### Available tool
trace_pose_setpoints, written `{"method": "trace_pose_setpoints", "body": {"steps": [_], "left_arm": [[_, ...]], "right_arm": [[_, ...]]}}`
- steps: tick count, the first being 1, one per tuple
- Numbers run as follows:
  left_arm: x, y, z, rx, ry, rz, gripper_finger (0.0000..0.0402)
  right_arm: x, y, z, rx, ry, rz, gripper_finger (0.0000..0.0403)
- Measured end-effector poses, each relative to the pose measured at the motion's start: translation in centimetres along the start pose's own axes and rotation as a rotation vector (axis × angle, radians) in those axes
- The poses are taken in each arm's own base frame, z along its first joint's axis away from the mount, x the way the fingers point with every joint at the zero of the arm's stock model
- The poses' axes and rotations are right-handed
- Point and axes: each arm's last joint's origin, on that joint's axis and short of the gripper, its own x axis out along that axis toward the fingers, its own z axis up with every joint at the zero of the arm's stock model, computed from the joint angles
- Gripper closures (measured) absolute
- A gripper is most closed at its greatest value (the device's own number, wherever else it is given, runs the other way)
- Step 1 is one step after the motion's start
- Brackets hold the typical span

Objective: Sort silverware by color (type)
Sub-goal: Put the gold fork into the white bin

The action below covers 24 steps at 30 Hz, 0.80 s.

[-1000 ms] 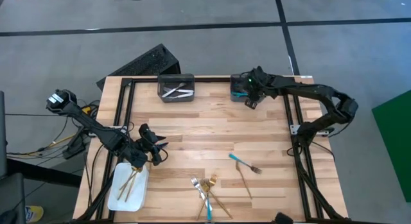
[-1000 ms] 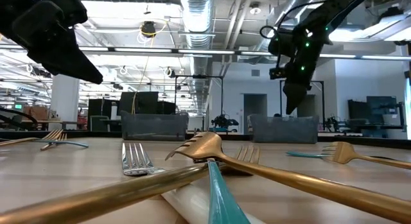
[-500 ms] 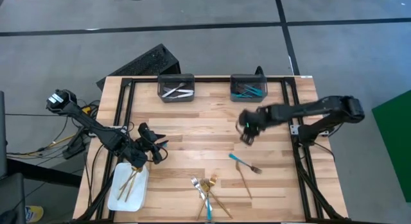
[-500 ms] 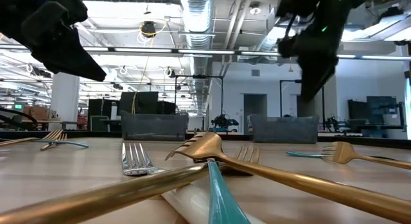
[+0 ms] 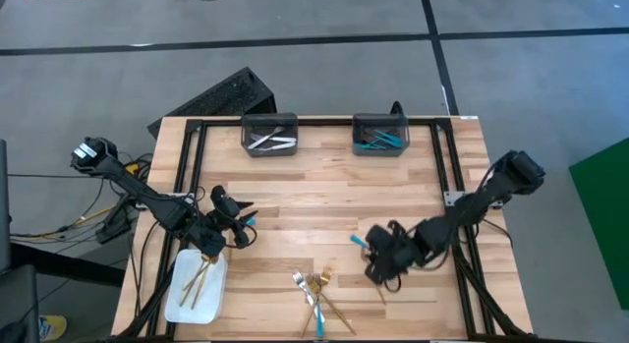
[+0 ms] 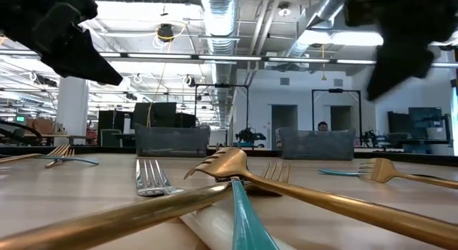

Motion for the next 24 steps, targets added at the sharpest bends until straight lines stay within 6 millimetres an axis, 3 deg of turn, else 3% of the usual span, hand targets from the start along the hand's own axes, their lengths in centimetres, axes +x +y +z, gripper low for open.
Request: {"method": "trace_pose_setpoints", "body": {"steps": [5, 11, 20, 24], "left_arm": [[0.0, -0.1, 0.1, 0.035, -0.005, -0.002, 0.0287], [0.0, -0.2, 0.2, 0.049, -0.015, -0.008, 0.0287], [0.0, -0.2, 0.2, 0.043, -0.019, -0.004, 0.0287], [0.0, -0.2, 0.2, 0.02, -0.018, -0.009, 0.0287]], "right_arm": [[2.9, 1.0, -2.9, -0.043, 0.041, -0.082, 0.0269], [5.5, 1.7, -4.3, -0.015, 0.064, -0.082, 0.0268], [7.5, 1.2, -4.5, 0.012, 0.098, -0.137, 0.0279], [7.9, 0.9, -4.1, 0.035, 0.084, -0.159, 0.0331]]}}
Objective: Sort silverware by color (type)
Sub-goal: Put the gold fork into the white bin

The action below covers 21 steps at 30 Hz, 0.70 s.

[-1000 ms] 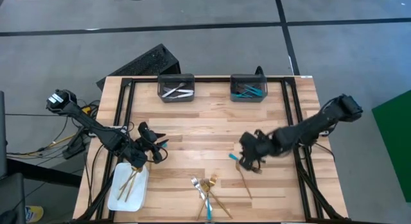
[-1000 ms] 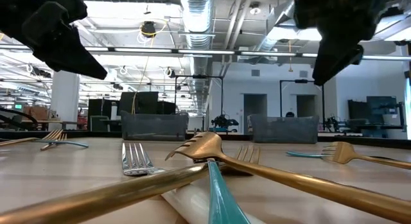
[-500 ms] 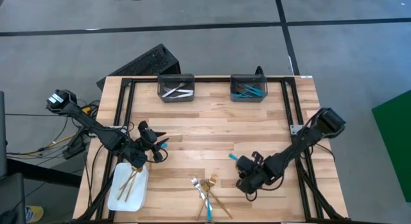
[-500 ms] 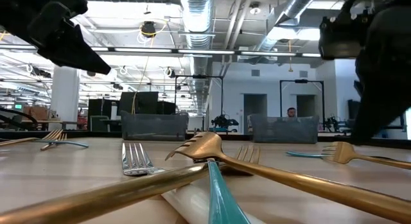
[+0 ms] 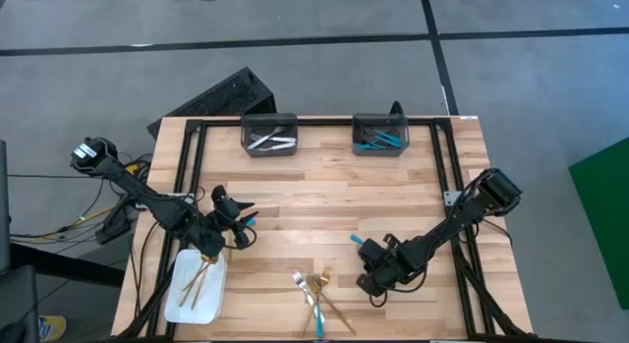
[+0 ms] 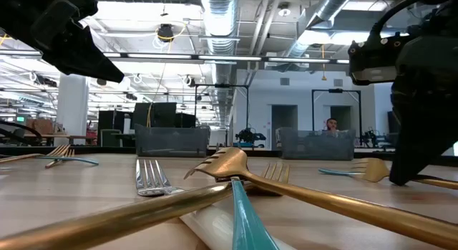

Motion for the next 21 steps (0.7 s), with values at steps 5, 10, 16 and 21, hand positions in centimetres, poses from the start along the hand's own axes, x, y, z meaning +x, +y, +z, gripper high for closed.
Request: {"method": "trace_pose_setpoints", "body": {"steps": [5, 10, 16, 21], "left_arm": [[0.0, 0.0, 0.0, -0.035, -0.001, -0.003, 0.0287], [0.2, -0.6, 0.1, -0.013, -0.031, -0.089, 0.0287], [0.5, -1.3, 1.6, 0.008, -0.223, -0.184, 0.0287], [0.8, -1.5, 3.1, 0.039, -0.315, -0.355, 0.0287]], "right_arm": [[-0.2, -0.1, 1.1, 0.128, -0.268, -0.043, 0.0384], [-2.0, 0.7, 3.5, 0.217, -0.711, -0.046, 0.0382], [-3.2, 1.5, 7.9, 0.189, -0.957, -0.087, 0.0383], [-4.6, 2.2, 11.7, 0.024, -1.006, 0.124, 0.0378]]}}
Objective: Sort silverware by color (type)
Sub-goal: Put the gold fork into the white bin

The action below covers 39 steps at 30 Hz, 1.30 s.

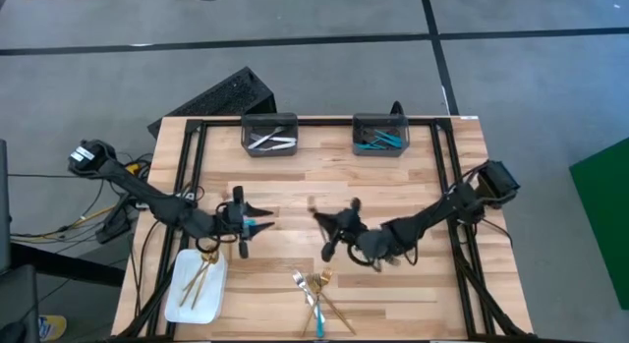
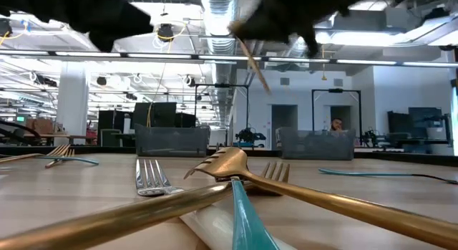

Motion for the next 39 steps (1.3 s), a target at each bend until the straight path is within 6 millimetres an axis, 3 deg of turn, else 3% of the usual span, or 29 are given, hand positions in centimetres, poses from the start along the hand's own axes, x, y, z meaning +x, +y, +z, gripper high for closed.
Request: {"method": "trace_pose_setpoints", "body": {"steps": [5, 12, 18, 24, 33, 39], "left_arm": [[0.6, 0.5, 0.6, -0.005, -0.035, -0.119, 0.0287], [1.0, 1.0, 2.2, 0.013, -0.178, -0.211, 0.0267], [1.9, 1.7, 2.8, 0.003, -0.264, -0.263, 0.0243], [3.9, 1.7, 3.3, -0.011, -0.262, -0.24, 0.0237], [5.3, 1.0, 4.7, -0.048, -0.298, -0.318, 0.0237], [6.5, 0.3, 5.2, -0.056, -0.293, -0.335, 0.0267]], "right_arm": [[1.5, -0.1, 2.9, -0.035, -0.148, 0.267, 0.0384], [2.9, -1.1, 4.6, -0.086, -0.26, 0.47, 0.0384], [3.8, -1.9, 5.3, -0.083, -0.286, 0.487, 0.0384], [4.1, -1.2, 6.6, -0.123, -0.334, 0.571, 0.0385], [4.1, -0.4, 7.3, -0.214, -0.34, 0.58, 0.0383], [4.1, -0.4, 7.3, -0.215, -0.336, 0.581, 0.0383]]}}
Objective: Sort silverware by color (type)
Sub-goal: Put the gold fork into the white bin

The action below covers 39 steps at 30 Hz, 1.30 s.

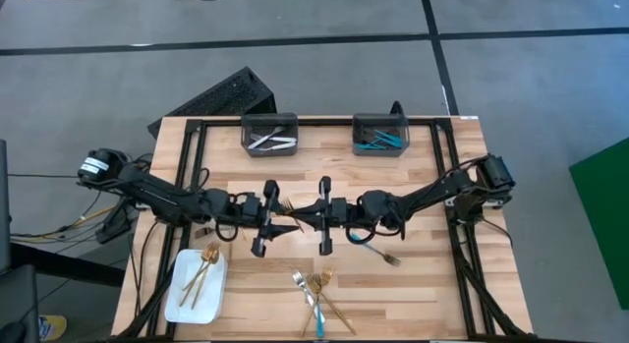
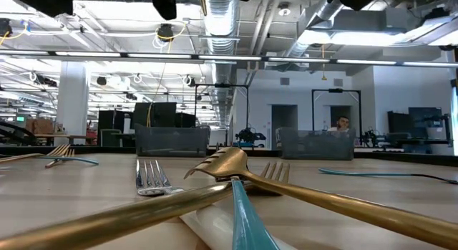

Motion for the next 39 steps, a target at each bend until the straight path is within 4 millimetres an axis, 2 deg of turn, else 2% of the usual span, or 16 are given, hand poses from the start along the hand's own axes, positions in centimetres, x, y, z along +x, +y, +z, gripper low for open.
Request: {"method": "trace_pose_setpoints", "body": {"steps": [5, 8, 12, 17, 21, 25, 28, 33, 39], "left_arm": [[0.3, 0.0, -0.2, 0.005, 0.026, -0.005, 0.0344], [-0.1, 0.0, -0.3, -0.003, 0.085, 0.0, 0.039], [-1.6, -0.6, -0.9, -0.096, 0.277, 0.061, 0.0392], [-5.9, -3.1, -0.9, -0.34, 0.525, 0.175, 0.0397], [-10.1, -5.6, 0.4, -0.571, 0.59, 0.167, 0.0398], [-13.7, -7.2, 1.1, -0.702, 0.618, 0.174, 0.0399], [-15.7, -7.9, 0.8, -0.76, 0.662, 0.202, 0.0399], [-18.1, -8.4, -0.5, -0.816, 0.776, 0.296, 0.04], [-19.3, -8.7, -2.0, -0.823, 0.966, 0.409, 0.0395]], "right_arm": [[-0.1, 0.4, -0.1, 0.018, 0.012, 0.012, 0.0379], [-0.1, 0.7, -0.3, 0.018, 0.031, 0.02, 0.0358], [-0.2, 0.7, -0.3, 0.006, 0.04, -0.025, 0.0314], [-0.2, 0.2, -0.2, 0.003, 0.057, -0.199, 0.0267], [-0.3, -0.5, -1.2, -0.029, 0.143, -0.292, 0.0246], [-0.1, -1.7, -1.8, -0.005, 0.193, -0.328, 0.0241], [-0.1, -2.4, -2.3, 0.02, 0.226, -0.35, 0.0244], [-0.2, -3.2, -3.0, 0.042, 0.283, -0.372, 0.0246], [-0.3, -3.1, -3.3, 0.041, 0.317, -0.37, 0.0246]]}}
